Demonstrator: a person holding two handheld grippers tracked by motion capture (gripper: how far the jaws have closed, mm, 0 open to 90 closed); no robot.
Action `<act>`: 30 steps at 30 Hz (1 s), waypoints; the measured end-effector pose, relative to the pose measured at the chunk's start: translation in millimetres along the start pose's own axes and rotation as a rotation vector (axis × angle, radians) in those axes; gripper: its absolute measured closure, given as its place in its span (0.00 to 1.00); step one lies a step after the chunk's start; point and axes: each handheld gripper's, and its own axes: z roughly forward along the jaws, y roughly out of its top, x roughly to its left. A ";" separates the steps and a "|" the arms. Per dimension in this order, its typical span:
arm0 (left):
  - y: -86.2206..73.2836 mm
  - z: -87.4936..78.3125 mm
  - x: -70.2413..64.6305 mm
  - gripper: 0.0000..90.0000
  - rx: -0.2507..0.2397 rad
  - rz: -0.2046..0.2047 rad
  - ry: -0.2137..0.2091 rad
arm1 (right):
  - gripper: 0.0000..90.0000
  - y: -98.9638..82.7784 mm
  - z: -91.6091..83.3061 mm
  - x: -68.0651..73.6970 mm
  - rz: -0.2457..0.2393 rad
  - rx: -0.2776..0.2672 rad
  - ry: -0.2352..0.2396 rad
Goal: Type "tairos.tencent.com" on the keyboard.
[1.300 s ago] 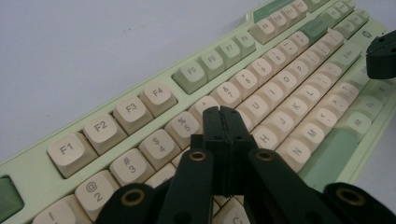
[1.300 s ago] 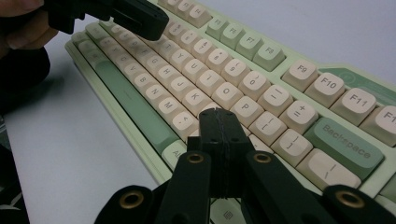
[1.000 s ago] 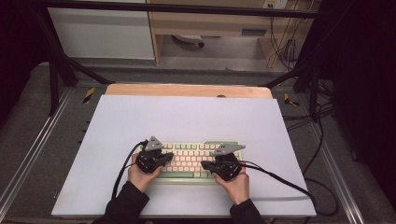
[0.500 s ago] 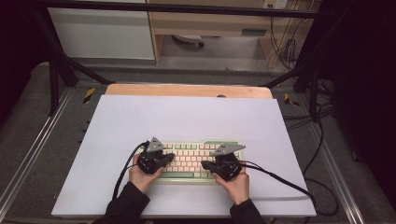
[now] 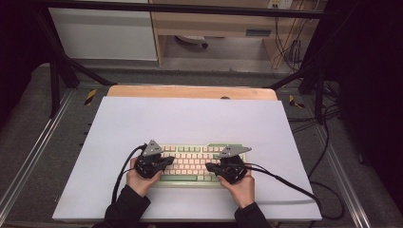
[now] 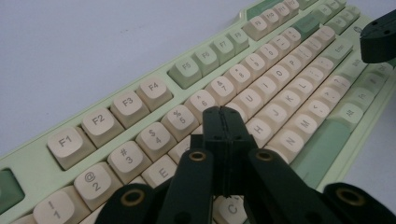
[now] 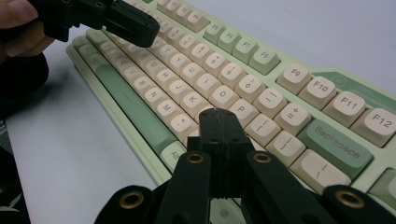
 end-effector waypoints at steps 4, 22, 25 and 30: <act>-2.9 -6.3 1.0 1.00 -0.002 0.004 -0.003 | 1.00 0.2 -0.3 0.0 0.001 0.000 0.000; -21.4 -35.8 11.4 1.00 -0.017 -0.012 0.010 | 1.00 2.2 -3.6 0.3 0.001 -0.014 0.003; -25.5 -40.6 13.5 1.00 -0.020 -0.016 0.012 | 1.00 2.2 -3.2 0.6 0.003 -0.011 0.004; -34.0 -47.1 16.7 1.00 -0.018 -0.023 0.017 | 1.00 1.3 -0.1 1.0 0.006 -0.008 0.011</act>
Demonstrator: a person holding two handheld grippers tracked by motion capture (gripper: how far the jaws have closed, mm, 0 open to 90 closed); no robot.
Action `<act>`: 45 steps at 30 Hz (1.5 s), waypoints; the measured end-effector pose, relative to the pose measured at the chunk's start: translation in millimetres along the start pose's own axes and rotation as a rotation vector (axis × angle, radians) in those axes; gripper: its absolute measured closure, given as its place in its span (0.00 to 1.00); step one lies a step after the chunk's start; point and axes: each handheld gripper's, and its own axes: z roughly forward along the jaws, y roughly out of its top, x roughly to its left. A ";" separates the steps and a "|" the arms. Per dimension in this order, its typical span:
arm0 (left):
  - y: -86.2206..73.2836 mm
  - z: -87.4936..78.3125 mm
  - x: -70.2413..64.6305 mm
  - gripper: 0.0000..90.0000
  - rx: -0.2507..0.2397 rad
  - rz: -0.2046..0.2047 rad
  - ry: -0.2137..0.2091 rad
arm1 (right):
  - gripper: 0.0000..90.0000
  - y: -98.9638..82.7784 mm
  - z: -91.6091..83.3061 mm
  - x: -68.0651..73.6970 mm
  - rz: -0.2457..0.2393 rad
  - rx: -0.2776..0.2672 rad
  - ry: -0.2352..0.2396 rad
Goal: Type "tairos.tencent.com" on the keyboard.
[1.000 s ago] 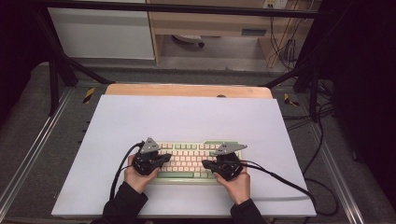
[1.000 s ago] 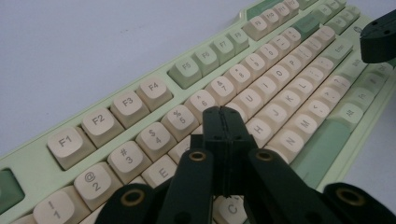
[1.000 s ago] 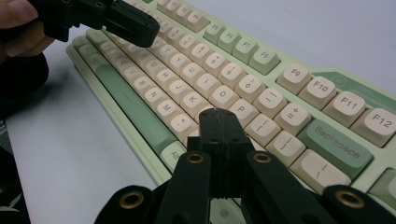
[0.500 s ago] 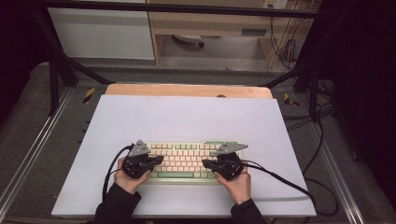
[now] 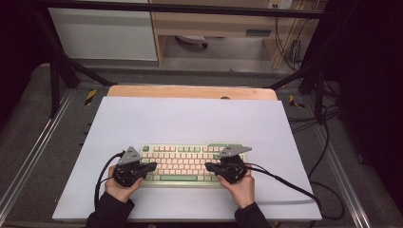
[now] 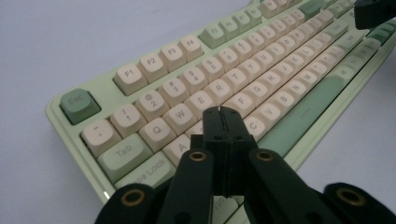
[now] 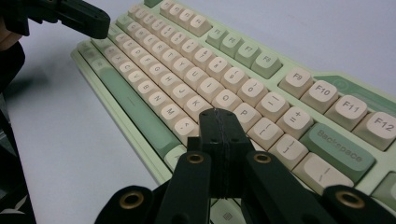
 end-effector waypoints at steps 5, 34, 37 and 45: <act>-5.7 -5.5 3.2 1.00 -0.005 -0.010 0.004 | 1.00 -1.4 6.6 1.5 0.001 0.011 0.012; -9.9 -0.8 3.9 1.00 0.002 -0.019 -0.004 | 1.00 -10.2 27.8 5.1 -0.011 0.051 0.021; -9.9 -0.8 4.0 1.00 0.002 -0.019 -0.003 | 1.00 -9.6 26.3 5.2 -0.011 0.056 0.020; -9.2 -1.7 3.5 1.00 -0.004 -0.021 -0.001 | 1.00 -3.6 11.9 2.2 -0.031 0.031 -0.013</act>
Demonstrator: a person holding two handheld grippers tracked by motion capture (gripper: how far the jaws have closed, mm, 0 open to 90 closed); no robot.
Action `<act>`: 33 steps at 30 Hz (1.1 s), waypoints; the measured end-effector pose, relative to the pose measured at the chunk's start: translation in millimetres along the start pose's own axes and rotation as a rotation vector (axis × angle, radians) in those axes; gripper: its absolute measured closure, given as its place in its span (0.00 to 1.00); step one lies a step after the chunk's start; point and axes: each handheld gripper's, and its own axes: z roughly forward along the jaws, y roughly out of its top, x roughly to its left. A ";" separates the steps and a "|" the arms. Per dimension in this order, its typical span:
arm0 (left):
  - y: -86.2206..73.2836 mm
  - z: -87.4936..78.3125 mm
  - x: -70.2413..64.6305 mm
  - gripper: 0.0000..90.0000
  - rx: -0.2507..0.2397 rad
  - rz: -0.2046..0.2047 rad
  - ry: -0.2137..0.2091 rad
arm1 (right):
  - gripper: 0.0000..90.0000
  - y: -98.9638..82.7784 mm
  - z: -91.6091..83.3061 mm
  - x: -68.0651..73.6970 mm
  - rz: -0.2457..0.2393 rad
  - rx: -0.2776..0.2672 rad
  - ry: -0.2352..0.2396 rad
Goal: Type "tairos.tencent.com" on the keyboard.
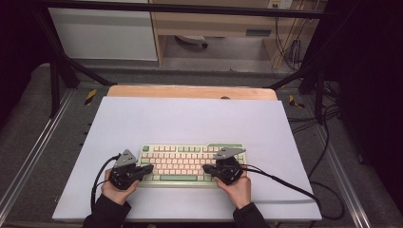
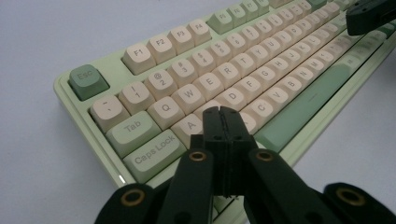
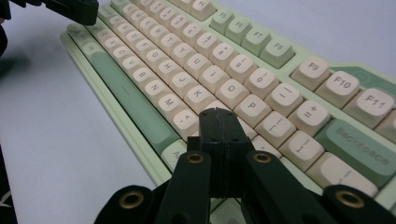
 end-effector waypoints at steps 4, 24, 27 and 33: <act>1.0 0.2 -0.9 1.00 -0.001 0.005 -0.001 | 1.00 0.0 -2.9 -2.0 0.007 -0.002 -0.003; 13.5 14.8 -16.8 1.00 -0.008 0.018 -0.012 | 1.00 -1.4 -9.4 -9.3 0.027 -0.014 -0.008; 15.4 18.9 -20.6 1.00 -0.004 0.027 -0.015 | 1.00 -1.5 -8.9 -9.5 0.025 -0.015 -0.006; 16.6 26.6 -26.1 1.00 0.008 0.037 -0.022 | 1.00 -1.5 -8.9 -9.4 0.025 -0.015 -0.005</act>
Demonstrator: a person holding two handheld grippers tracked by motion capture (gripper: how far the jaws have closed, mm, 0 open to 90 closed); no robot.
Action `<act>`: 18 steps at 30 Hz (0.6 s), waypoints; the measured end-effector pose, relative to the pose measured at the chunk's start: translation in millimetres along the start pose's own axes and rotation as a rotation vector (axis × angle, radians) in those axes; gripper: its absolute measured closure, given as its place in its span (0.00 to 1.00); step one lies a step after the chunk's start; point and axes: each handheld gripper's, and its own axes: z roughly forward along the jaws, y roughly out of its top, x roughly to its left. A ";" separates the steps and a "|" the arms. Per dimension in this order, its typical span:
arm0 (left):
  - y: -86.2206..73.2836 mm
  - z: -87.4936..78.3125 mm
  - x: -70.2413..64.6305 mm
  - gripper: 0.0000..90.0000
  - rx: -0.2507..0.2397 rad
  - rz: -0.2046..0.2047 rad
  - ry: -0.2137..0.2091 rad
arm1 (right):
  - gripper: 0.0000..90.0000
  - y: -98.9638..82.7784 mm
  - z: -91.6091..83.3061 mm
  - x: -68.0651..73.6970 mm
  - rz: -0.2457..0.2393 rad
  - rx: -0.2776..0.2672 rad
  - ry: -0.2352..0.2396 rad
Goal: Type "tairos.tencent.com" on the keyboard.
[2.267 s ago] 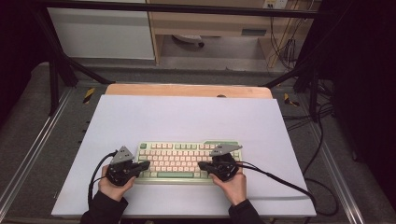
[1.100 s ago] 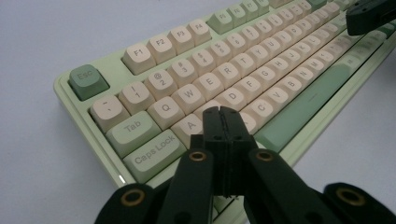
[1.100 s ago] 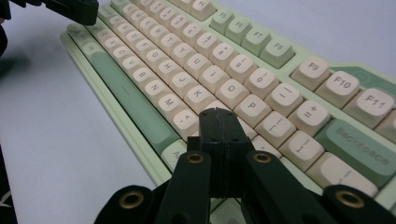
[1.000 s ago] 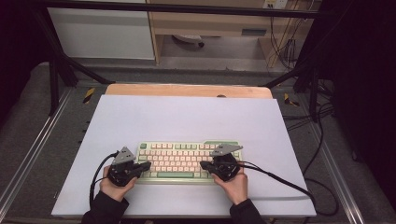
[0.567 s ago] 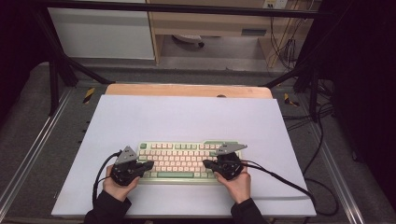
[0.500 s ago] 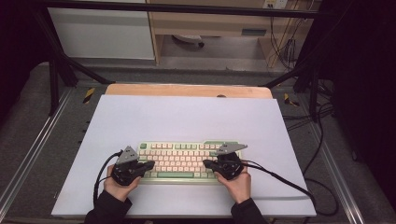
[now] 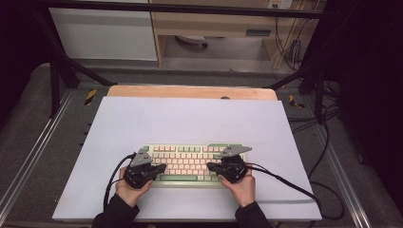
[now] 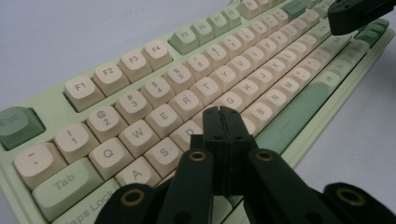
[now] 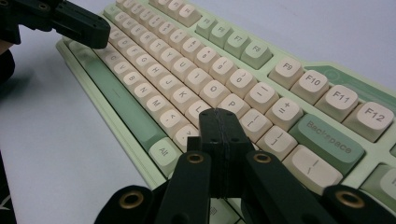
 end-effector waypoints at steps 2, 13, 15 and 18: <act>-0.3 1.3 -0.8 1.00 0.005 0.004 0.000 | 1.00 -0.1 0.1 0.0 -0.001 0.001 0.001; -2.4 7.0 -3.9 1.00 0.022 0.019 -0.004 | 1.00 -0.3 0.7 0.2 0.001 0.003 0.002; -2.9 8.1 -4.0 1.00 0.025 0.019 -0.003 | 1.00 -0.3 0.6 0.2 0.001 0.003 0.002; -4.2 10.4 -3.7 1.00 0.026 0.018 -0.008 | 1.00 -0.3 0.6 0.4 0.002 0.006 0.003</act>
